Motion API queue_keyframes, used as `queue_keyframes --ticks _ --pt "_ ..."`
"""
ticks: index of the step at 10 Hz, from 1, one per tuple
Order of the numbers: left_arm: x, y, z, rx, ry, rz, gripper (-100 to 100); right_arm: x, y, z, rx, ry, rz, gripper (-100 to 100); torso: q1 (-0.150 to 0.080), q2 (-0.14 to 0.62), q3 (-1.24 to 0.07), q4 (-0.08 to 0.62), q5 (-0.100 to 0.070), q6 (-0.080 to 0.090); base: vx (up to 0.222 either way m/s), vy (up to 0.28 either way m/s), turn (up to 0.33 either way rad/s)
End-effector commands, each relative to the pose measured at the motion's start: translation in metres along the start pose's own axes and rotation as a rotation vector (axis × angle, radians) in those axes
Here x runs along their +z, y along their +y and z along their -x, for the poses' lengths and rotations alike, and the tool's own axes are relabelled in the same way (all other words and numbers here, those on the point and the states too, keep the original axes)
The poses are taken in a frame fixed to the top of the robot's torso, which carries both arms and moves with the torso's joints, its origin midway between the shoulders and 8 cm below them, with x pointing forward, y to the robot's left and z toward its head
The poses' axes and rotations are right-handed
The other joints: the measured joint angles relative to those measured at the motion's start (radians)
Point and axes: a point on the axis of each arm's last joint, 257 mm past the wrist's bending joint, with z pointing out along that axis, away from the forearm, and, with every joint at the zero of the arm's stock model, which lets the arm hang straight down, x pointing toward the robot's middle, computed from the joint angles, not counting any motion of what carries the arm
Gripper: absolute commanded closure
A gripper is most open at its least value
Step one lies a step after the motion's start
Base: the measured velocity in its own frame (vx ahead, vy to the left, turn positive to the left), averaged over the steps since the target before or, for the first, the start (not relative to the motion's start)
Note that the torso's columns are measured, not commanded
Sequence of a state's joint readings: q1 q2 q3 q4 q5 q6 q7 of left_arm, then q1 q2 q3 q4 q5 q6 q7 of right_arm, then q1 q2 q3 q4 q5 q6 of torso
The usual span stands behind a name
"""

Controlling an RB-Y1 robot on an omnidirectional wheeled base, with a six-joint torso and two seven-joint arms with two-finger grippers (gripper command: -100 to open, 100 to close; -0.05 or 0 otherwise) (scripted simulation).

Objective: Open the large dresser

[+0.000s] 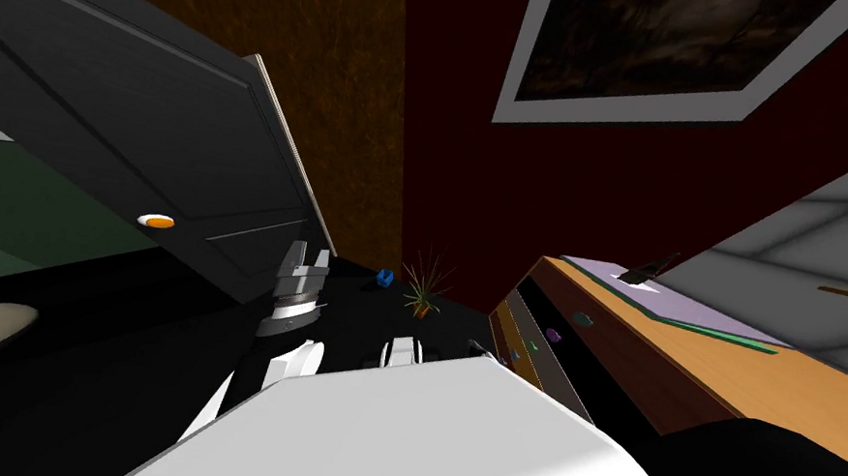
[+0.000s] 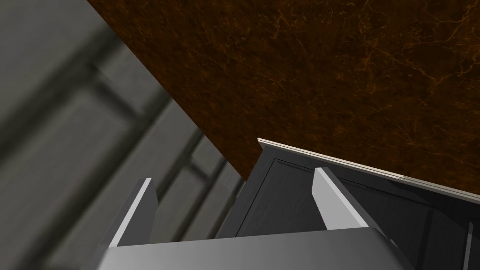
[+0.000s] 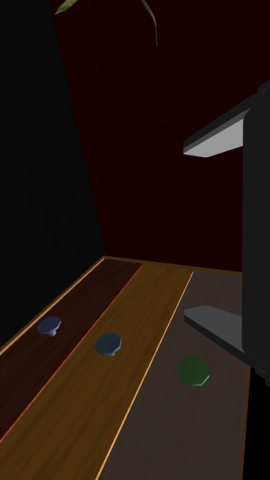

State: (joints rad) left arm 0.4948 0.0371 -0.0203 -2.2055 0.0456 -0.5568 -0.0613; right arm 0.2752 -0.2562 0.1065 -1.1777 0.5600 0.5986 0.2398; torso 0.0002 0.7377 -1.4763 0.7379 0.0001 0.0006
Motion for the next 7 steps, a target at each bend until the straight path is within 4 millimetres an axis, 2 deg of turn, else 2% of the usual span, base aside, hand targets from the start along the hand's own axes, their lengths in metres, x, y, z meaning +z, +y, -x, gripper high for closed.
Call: queue_keyframes --ticks 1,2,3,4,5,6,7 --pt "0.0 0.0 0.0 0.0 0.0 0.0 0 0.007 -0.042 -0.014 -0.058 0.034 -0.123 -100 -0.001 0.0 0.0 0.0 0.0 -0.001 0.042 -0.048 0.088" --pt "0.0 0.0 0.0 0.0 0.0 0.0 0 0.01 -0.069 -0.019 -0.101 0.047 -0.188 -100 0.0 0.001 0.0 0.0 0.0 0.0 0.041 -0.043 0.155" --pt "0.0 0.0 0.0 0.0 0.0 0.0 0 0.009 -0.078 -0.023 -0.104 0.057 -0.215 -100 0.0 0.001 0.001 0.0 0.0 -0.001 0.035 -0.045 0.096" --pt "0.0 0.0 0.0 0.0 0.0 0.0 0 0.009 -0.078 -0.023 -0.104 0.057 -0.215 -100 0.0 0.001 0.001 0.0 0.0 -0.001 0.016 -0.024 -0.002" --pt "0.0 0.0 0.0 0.0 0.0 0.0 0 0.009 -0.108 -0.026 -0.144 0.071 -0.296 -100 0.001 0.001 0.001 0.0 0.0 0.0 0.022 -0.036 0.176" --pt "0.0 0.0 0.0 0.0 0.0 0.0 0 0.008 -0.113 -0.03 -0.148 0.078 -0.305 -100 0.0 0.001 0.001 0.0 0.0 -0.001 0.034 -0.046 0.099" --pt "0.0 0.0 0.0 0.0 0.0 0.0 0 0.006 -0.141 -0.032 -0.187 0.091 -0.377 -100 -0.001 0.0 0.0 0.0 0.0 0.0 0.052 -0.061 0.161"
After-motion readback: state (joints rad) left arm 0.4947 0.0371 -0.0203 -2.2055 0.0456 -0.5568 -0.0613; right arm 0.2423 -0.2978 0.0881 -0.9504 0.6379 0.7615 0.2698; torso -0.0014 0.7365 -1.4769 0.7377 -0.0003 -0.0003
